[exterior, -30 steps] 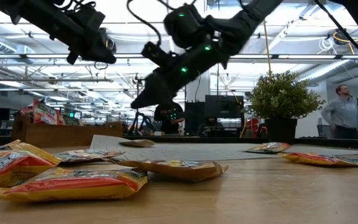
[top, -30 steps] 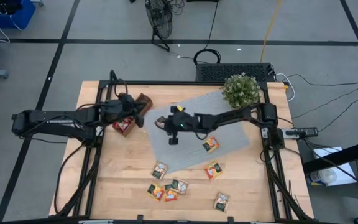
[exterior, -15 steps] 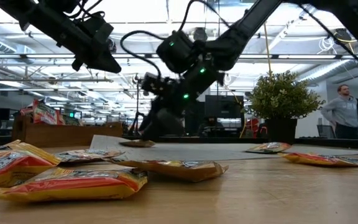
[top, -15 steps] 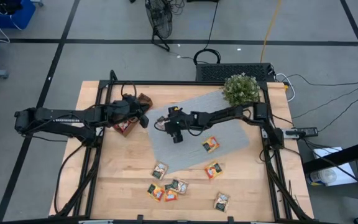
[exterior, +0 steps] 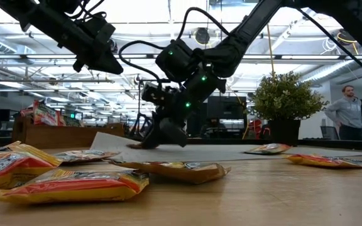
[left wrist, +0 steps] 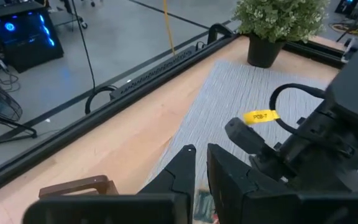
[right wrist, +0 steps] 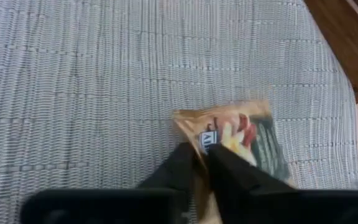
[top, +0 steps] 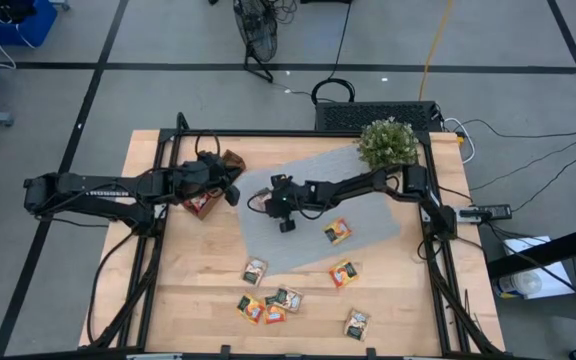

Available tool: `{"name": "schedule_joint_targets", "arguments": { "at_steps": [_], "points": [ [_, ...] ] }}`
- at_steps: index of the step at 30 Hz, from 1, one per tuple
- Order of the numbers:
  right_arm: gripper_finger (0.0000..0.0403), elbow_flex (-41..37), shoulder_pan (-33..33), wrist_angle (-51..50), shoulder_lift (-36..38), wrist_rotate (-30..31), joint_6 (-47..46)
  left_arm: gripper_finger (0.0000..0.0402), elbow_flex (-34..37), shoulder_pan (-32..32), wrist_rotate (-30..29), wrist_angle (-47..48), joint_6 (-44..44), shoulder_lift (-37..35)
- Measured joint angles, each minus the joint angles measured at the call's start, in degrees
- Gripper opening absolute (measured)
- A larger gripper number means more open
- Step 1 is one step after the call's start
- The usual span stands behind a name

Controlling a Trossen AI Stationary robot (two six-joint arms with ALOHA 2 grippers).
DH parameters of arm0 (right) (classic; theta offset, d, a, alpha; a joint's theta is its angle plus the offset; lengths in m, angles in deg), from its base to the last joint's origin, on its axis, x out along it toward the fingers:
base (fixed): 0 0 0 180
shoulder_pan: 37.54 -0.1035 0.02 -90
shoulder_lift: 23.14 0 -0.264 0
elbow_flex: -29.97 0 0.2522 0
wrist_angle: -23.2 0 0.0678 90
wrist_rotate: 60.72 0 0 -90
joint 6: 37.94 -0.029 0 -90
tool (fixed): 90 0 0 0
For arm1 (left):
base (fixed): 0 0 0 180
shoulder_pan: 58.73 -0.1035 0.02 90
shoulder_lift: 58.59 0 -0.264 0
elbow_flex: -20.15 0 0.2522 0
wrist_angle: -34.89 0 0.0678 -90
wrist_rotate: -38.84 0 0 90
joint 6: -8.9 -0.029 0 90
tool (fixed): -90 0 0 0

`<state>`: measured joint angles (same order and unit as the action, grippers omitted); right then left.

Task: Pick & Place Tea
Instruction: Put the brown tea bag into the middle section of the wooden organizer

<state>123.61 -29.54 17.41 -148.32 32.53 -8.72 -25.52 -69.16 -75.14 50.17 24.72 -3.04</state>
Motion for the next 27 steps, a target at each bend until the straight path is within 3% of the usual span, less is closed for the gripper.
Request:
{"name": "schedule_joint_targets", "arguments": {
  "at_steps": [3,12,19,25,27],
  "points": [
    [0.0011,0.0,-1.2,0.5,0.0,2.3,2.2,0.0047,0.0,0.0,0.0,0.0,1.1,0.0],
    [0.0002,-0.1,-11.2,7.4,1.5,32.3,26.5,0.0047,0.0,0.0,3.1,-0.1,8.1,0.0],
    [0.0001,-0.1,-15.0,19.7,1.7,40.7,41.8,0.0047,0.0,-0.9,3.6,0.4,13.0,0.1],
    [0.0001,-0.1,-15.1,24.0,1.9,44.8,45.3,0.0047,0.0,-4.1,3.7,4.8,15.9,0.1],
    [0.0001,-0.1,-15.1,24.0,1.9,44.7,45.5,0.0049,0.0,-5.1,6.5,4.4,16.7,0.1]
  ]
}}
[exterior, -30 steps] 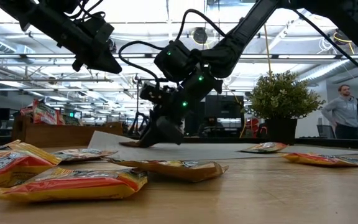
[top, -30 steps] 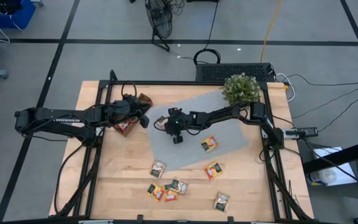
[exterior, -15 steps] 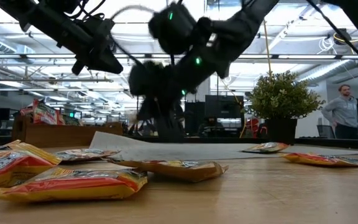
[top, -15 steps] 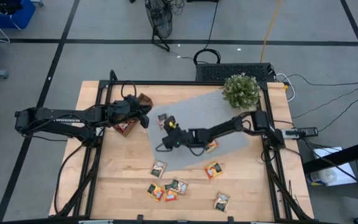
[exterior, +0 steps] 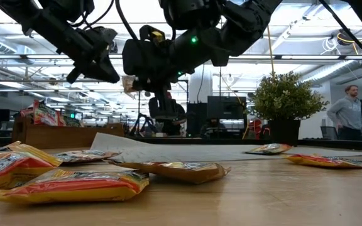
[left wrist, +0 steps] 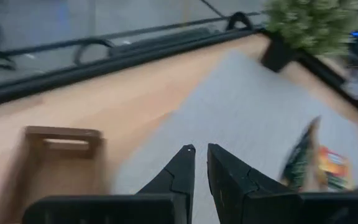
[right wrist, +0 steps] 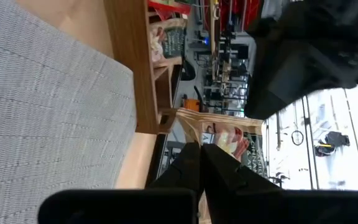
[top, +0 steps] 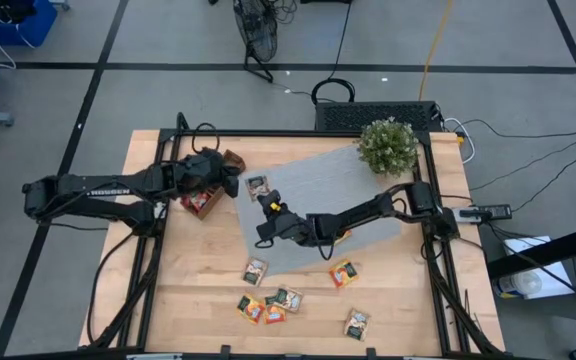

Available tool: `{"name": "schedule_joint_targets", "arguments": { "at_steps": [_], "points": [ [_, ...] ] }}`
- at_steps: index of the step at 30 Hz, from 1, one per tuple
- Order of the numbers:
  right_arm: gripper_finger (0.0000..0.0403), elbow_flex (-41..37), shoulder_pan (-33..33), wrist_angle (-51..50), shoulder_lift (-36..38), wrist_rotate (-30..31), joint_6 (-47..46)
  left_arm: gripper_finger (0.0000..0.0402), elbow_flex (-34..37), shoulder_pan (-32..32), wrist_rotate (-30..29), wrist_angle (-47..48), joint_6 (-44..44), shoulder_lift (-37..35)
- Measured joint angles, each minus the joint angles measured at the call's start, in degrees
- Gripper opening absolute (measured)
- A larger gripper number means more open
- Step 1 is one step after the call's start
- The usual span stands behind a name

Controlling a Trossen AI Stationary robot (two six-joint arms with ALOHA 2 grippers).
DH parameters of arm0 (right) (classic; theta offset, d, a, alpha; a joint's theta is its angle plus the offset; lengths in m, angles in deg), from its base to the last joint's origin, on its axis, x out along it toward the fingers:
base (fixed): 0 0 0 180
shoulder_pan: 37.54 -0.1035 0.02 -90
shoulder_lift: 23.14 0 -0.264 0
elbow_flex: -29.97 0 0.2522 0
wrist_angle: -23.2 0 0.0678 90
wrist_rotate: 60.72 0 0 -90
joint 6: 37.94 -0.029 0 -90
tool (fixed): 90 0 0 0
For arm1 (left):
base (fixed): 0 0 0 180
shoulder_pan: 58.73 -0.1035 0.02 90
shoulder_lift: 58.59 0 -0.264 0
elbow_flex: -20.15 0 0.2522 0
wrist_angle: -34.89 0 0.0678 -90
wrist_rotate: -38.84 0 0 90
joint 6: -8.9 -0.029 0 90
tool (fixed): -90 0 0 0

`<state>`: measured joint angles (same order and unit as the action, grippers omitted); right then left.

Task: Pick & Place Tea
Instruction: Put the brown tea bag into the middle section of the wooden organizer

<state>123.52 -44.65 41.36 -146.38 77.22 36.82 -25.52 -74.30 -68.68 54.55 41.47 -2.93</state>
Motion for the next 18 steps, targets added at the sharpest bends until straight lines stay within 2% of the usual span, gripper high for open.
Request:
{"name": "schedule_joint_targets", "arguments": {
  "at_steps": [3,6,13,18],
  "points": [
    [0.0000,0.0,0.3,-0.1,0.0,0.0,0.1,0.0065,0.0,-0.8,6.8,-3.3,-2.3,0.0],
    [0.0000,0.0,0.7,0.0,0.0,0.2,0.2,0.0095,0.0,-0.9,11.1,-4.7,-3.4,0.0],
    [0.0000,0.1,0.8,3.2,0.0,0.2,2.8,0.0166,0.0,-0.7,12.1,-4.9,-0.3,0.3],
    [0.0000,0.1,0.8,6.5,0.0,-0.1,4.3,0.0183,0.0,-0.4,12.7,-7.3,-0.5,2.0]
  ]
}}
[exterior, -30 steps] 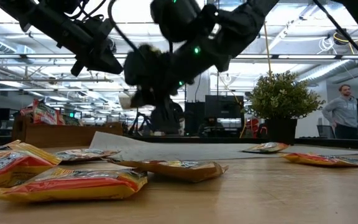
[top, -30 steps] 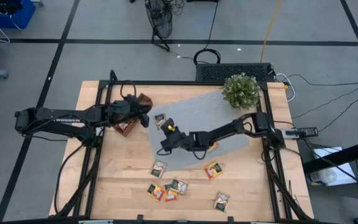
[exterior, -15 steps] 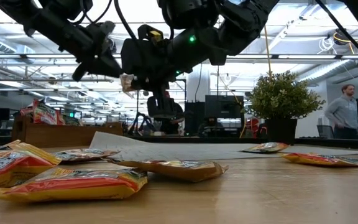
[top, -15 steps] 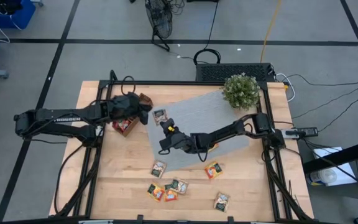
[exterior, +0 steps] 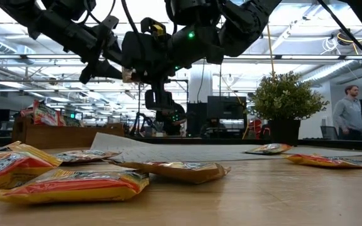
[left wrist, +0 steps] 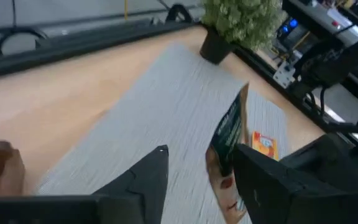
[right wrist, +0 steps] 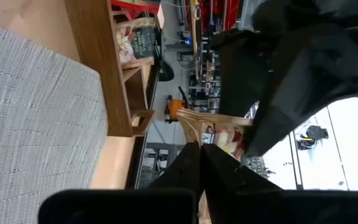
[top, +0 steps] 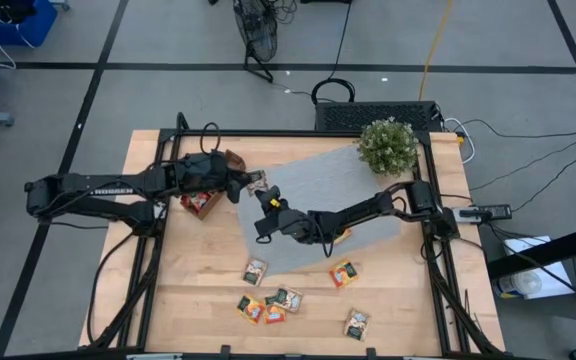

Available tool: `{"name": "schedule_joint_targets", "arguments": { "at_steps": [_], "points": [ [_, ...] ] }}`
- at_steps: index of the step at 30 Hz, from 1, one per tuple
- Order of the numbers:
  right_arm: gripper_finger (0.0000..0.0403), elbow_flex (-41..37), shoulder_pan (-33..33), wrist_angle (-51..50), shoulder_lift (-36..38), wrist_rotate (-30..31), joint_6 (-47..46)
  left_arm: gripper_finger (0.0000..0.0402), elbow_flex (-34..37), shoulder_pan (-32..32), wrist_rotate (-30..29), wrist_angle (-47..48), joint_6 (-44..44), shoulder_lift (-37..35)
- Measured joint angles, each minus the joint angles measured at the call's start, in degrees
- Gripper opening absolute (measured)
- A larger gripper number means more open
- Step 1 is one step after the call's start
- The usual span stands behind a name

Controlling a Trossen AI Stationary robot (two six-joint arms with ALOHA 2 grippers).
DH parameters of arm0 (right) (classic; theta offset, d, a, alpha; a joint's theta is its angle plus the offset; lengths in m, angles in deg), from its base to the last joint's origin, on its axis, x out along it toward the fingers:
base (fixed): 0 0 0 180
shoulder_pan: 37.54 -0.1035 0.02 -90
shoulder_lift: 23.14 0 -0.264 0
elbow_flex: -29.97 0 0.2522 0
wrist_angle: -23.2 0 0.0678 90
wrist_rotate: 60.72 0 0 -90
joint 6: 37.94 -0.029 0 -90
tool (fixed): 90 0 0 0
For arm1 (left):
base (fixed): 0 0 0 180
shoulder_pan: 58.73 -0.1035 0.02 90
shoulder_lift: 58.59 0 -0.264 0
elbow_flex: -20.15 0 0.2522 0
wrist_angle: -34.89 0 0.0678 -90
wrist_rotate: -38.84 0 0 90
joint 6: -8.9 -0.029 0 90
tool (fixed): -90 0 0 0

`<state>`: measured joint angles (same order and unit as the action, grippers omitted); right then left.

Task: Pick & Place Tea
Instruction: Put the brown tea bag into the middle section of the wooden organizer

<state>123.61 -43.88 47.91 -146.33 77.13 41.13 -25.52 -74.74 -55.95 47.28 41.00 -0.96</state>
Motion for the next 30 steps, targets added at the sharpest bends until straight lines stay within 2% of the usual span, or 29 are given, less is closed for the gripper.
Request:
{"name": "schedule_joint_targets", "arguments": {
  "at_steps": [4,9,15,25,30],
  "points": [
    [0.0000,0.0,0.0,0.3,0.0,-1.5,0.0,0.0173,0.0,0.0,3.6,-5.2,-0.8,3.6],
    [0.0000,0.0,0.0,-0.3,0.0,-1.5,-0.6,0.0138,0.0,-0.4,3.7,-9.6,-2.5,7.2],
    [0.0000,0.0,0.0,-0.6,0.0,-1.1,-1.6,0.0099,0.0,-0.5,3.8,-9.2,-4.4,6.2],
    [0.0000,0.0,0.0,-0.6,0.0,-1.0,-2.3,0.0065,0.0,-0.5,3.8,-7.9,-5.9,3.0],
    [0.0000,0.0,0.0,-0.7,0.0,-1.1,-2.1,0.0016,0.0,-0.5,5.4,-6.3,-6.9,3.2]
  ]
}}
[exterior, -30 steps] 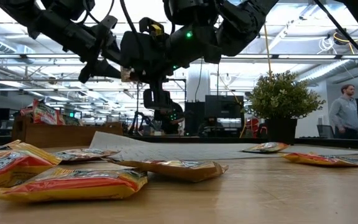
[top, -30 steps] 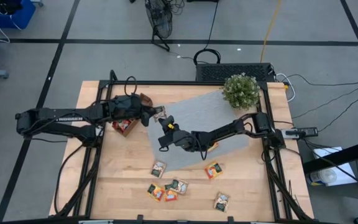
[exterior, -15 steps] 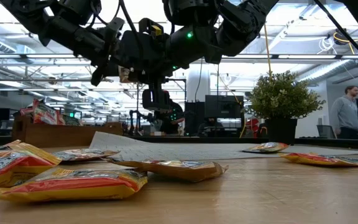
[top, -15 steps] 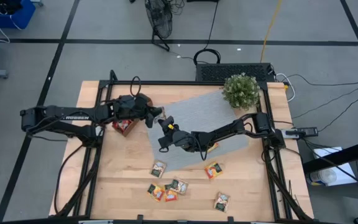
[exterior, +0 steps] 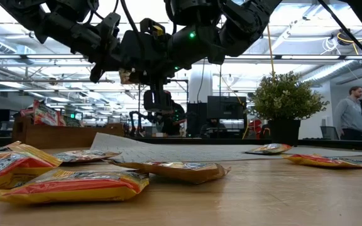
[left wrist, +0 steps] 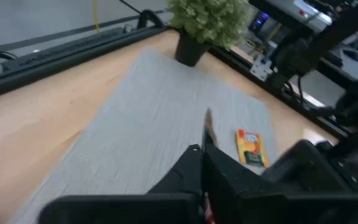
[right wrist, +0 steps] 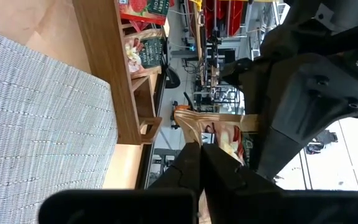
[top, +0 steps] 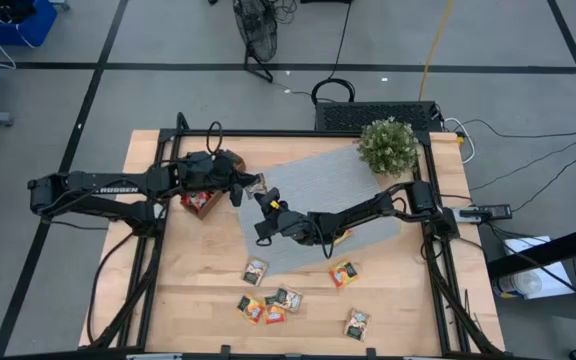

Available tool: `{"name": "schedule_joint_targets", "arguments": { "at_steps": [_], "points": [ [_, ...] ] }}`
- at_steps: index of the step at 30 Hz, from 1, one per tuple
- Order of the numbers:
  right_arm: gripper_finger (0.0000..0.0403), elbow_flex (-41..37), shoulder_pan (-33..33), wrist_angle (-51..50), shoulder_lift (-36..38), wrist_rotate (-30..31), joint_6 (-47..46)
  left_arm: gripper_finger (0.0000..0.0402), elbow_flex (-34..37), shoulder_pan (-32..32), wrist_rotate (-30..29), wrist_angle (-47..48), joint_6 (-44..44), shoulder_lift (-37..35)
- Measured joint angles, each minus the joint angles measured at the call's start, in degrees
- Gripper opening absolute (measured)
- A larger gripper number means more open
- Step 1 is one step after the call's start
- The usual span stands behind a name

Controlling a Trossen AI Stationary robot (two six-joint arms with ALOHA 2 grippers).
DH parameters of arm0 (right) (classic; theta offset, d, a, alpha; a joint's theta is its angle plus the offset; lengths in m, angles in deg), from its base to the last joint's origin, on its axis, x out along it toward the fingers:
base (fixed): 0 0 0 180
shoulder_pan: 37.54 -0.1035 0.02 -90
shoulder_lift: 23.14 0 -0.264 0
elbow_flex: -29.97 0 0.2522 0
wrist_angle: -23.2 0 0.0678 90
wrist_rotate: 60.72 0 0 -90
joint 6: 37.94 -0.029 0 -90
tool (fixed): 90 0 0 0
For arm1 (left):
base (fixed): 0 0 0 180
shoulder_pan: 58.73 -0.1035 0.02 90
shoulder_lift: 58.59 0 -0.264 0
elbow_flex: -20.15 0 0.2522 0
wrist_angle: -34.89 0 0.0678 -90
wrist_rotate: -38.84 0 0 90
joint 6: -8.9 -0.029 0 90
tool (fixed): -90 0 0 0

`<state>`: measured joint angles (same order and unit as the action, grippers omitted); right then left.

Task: Pick & Place Tea
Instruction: Put the brown tea bag into the middle section of the wooden organizer

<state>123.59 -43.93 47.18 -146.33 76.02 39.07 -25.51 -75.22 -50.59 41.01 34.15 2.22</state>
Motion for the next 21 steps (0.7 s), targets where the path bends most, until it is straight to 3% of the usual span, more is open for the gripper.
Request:
{"name": "schedule_joint_targets", "arguments": {
  "at_steps": [5,9,13,21],
  "points": [
    [0.0000,0.0,-0.1,-0.1,0.0,-0.2,-1.2,0.0005,0.0,0.0,2.3,0.2,-3.0,0.3],
    [0.0009,0.0,-0.3,-0.6,0.0,0.8,-10.7,0.0003,0.0,0.0,-1.1,2.0,-5.7,-1.3],
    [0.0039,0.0,-0.8,-6.1,0.1,1.9,-21.9,0.0003,0.0,-0.1,-9.7,6.4,-8.2,-4.7],
    [0.0088,0.0,-1.0,-14.7,0.0,1.3,-41.6,0.0001,0.0,1.3,-25.8,25.0,-8.5,-9.7]
  ]
}}
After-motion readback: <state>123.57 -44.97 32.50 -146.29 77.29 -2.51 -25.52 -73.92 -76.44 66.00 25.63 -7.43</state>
